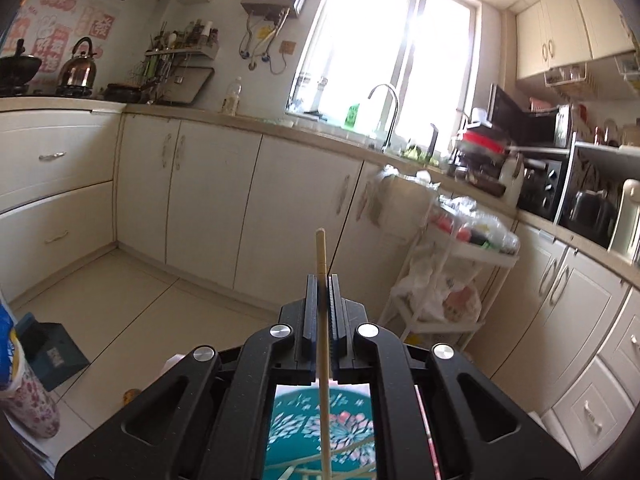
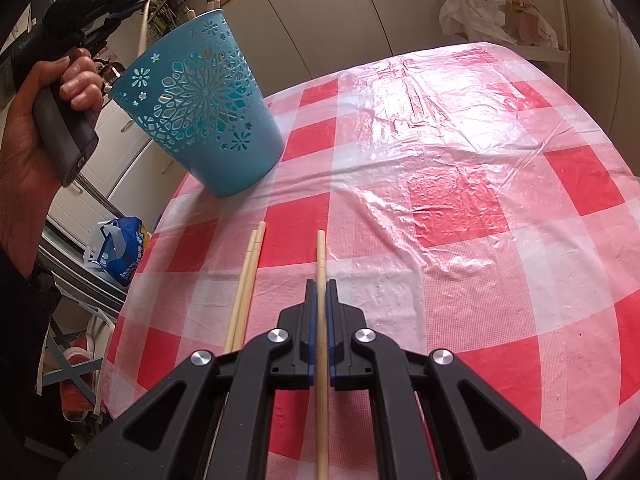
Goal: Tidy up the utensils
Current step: 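Open the left gripper to drop the chopstick into the bin, then move the left tool back over the table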
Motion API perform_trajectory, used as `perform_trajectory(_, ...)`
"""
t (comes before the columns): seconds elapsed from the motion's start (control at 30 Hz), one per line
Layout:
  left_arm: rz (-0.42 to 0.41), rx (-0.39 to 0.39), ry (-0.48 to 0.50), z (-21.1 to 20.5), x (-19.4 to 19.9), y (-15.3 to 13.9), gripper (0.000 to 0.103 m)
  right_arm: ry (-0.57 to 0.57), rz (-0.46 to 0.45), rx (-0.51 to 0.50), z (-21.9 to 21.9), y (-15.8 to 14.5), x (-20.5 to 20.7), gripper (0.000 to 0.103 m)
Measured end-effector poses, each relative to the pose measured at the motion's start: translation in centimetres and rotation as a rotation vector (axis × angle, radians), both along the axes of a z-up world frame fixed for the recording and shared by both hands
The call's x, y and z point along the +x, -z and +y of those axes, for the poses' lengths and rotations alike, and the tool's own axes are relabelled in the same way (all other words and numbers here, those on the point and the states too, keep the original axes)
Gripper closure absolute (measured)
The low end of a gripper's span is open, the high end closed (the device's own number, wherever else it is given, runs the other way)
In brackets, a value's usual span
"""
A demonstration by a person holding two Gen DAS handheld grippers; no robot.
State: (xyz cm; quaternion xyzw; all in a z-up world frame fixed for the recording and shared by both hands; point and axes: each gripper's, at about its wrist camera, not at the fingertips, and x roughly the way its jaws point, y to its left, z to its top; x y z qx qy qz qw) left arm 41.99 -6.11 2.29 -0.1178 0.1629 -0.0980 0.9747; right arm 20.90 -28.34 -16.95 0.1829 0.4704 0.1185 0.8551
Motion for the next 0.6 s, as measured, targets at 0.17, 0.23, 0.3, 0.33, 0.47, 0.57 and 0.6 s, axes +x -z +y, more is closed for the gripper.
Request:
perform_trajectory(0.17, 0.049, 0.025, 0.012, 0.2, -0.4, 1.4, 0.098, 0.000, 0.000, -0.001, 0.0, 0.0, 0.0, 0.098)
perform_trajectory(0.23, 0.078, 0.045, 0.025, 0.3, -0.8, 1.9, 0.094, -0.001, 0.000, -0.001, 0.0, 0.0, 0.0, 0.098)
perform_trajectory(0.3, 0.096, 0.064, 0.029, 0.8, -1.7, 2.2, 0.082, -0.003, 0.001, -0.002, 0.0, 0.0, 0.1, 0.098)
perform_trajectory(0.33, 0.098, 0.070, 0.022, 1.1, -2.3, 2.3, 0.070, -0.005, 0.001, -0.007, 0.1, 0.0, 0.0, 0.098)
perform_trajectory(0.47, 0.073, 0.079, -0.008, 3.3, -7.1, 2.6, 0.052, -0.027, -0.009, -0.075, 1.0, -0.3, -0.1, 0.097)
perform_trajectory(0.57, 0.082, 0.090, 0.003, 4.2, -10.8, 4.1, 0.039, -0.059, -0.028, -0.177, 2.3, -0.6, -0.3, 0.097)
perform_trajectory(0.6, 0.109, 0.099, 0.024, 4.3, -12.1, 5.3, 0.037, -0.071, -0.036, -0.218, 2.8, -0.6, -0.3, 0.097)
